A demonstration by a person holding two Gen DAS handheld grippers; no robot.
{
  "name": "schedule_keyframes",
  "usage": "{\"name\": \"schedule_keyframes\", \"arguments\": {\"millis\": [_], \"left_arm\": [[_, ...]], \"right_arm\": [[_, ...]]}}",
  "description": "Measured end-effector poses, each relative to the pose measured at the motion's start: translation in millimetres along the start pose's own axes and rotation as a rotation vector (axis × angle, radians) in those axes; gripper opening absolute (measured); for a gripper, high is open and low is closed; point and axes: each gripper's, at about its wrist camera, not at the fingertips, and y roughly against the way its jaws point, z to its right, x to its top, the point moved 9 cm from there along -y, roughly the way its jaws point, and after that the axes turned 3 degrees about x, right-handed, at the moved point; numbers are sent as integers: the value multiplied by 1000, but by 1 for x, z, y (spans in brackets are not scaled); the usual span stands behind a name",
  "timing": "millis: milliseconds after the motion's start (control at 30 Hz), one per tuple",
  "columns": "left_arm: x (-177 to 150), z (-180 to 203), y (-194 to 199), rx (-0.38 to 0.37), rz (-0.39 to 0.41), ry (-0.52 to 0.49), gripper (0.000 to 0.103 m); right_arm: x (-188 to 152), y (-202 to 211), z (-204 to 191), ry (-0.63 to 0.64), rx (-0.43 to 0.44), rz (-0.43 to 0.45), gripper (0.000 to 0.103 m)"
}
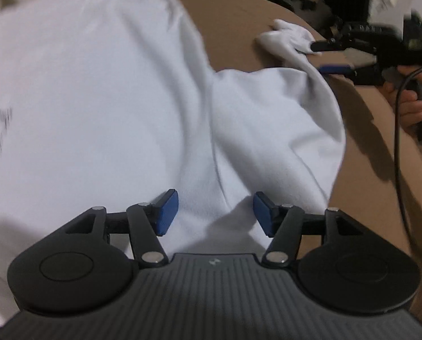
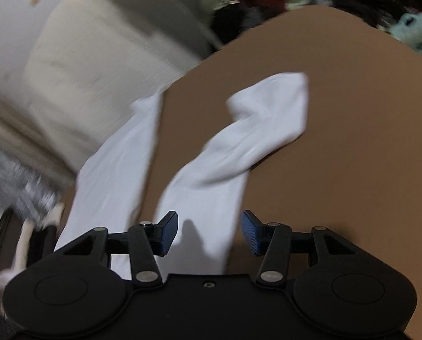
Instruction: Fold clothes
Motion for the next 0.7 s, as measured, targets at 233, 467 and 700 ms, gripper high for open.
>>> {"name": "schedule_keyframes", "arguments": {"millis": [233,467,700], "left_arm": [[-9,3,4,0,13,1,58],[-12,0,16,59,-11,-87,58],[-24,13,20,90,1,-180,64]], "right_arm": [[49,-30,24,44,-95,129,9],[81,36,24,310,-274,311,8],[49,76,91,259,-374,224,7]]}}
